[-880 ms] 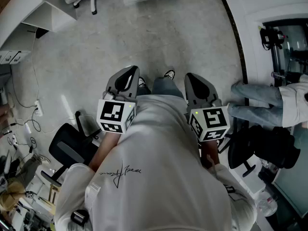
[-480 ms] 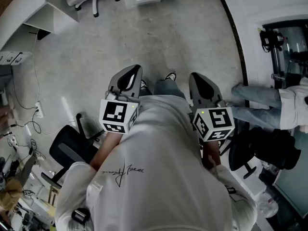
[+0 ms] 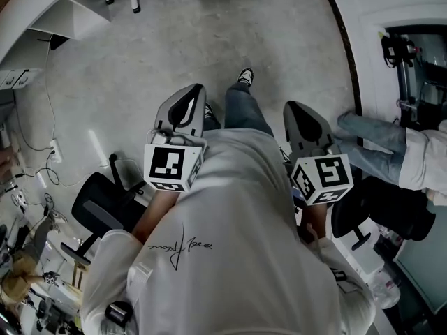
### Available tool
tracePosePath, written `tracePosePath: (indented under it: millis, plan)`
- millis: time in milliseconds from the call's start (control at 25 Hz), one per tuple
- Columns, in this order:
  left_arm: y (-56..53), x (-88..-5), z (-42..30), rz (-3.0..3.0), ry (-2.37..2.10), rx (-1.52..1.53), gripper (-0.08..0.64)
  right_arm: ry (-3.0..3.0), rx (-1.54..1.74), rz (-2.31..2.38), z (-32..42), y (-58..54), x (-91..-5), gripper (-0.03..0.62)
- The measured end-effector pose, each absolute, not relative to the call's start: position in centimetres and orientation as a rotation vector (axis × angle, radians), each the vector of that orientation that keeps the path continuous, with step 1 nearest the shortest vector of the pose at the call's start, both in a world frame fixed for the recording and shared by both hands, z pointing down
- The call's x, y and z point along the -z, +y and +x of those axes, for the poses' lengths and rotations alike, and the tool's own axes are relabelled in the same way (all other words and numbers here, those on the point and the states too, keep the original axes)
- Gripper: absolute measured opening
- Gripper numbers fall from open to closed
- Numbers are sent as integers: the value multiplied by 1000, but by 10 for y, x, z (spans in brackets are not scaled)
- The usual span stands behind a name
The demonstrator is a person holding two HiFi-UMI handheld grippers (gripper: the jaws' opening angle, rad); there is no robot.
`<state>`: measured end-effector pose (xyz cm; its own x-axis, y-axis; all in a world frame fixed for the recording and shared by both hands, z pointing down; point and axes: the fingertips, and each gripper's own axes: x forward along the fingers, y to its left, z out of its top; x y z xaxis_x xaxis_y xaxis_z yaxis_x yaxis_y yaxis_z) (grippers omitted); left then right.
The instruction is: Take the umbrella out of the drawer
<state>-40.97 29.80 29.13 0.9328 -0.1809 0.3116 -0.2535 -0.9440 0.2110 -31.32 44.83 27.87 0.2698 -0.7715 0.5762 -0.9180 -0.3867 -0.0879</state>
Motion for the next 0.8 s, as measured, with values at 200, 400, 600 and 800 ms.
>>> tracePosePath:
  millis: [200, 400, 600, 800]
  plan:
    - [292, -294, -398, 2848, -400, -461, 18, -1580, -762, 2218, -278, 459, -269, 26]
    - [288, -299, -371, 2842, -426, -503, 18, -1612, -732, 2122, -250, 454, -270, 26]
    - [293, -297, -328, 2860, -434, -532, 18, -1663, -768, 2098, -213, 450, -272, 26]
    - [283, -302, -285, 2847, -449, -550, 18, -1684, -799, 2076, -173, 435, -276, 26]
